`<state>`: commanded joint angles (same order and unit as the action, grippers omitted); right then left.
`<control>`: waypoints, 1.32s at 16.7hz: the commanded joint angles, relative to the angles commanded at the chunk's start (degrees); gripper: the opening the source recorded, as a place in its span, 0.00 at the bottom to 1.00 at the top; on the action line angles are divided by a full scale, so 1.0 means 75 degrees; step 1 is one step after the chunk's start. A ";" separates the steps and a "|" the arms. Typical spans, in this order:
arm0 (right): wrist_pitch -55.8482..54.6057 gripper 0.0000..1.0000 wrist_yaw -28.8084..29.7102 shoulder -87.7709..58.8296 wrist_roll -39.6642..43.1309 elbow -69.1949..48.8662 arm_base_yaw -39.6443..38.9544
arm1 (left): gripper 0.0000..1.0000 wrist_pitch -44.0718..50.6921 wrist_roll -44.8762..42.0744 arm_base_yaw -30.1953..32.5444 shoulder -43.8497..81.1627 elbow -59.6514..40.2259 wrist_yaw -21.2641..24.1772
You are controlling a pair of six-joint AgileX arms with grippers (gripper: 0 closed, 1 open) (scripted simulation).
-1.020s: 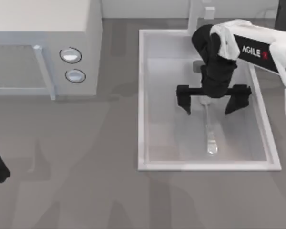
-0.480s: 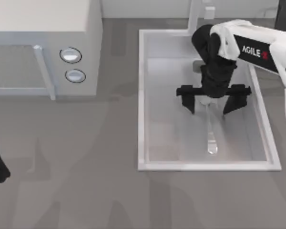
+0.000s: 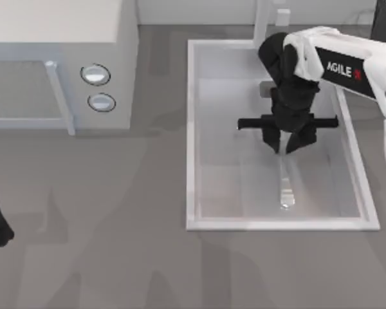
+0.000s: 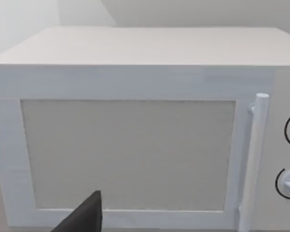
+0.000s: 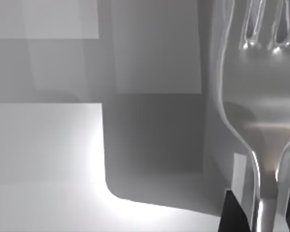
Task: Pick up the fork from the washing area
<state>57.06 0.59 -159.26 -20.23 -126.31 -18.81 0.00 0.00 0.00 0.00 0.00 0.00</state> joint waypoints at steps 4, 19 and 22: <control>0.0000 0.00 0.0000 0.0000 0.0000 0.0000 0.0000 | 1.00 0.0000 0.0000 0.0000 0.0000 0.0000 0.0000; 0.3744 0.00 0.0110 0.0014 0.0066 -0.4044 0.0031 | 1.00 0.0000 0.0000 0.0000 0.0000 0.0000 0.0000; 0.4718 0.00 0.0111 0.0011 0.0077 -0.5027 0.0042 | 1.00 0.0000 0.0000 0.0000 0.0000 0.0000 0.0000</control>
<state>92.44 1.42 -159.17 -19.66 -164.02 -18.49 0.00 0.00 0.00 0.00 0.00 0.00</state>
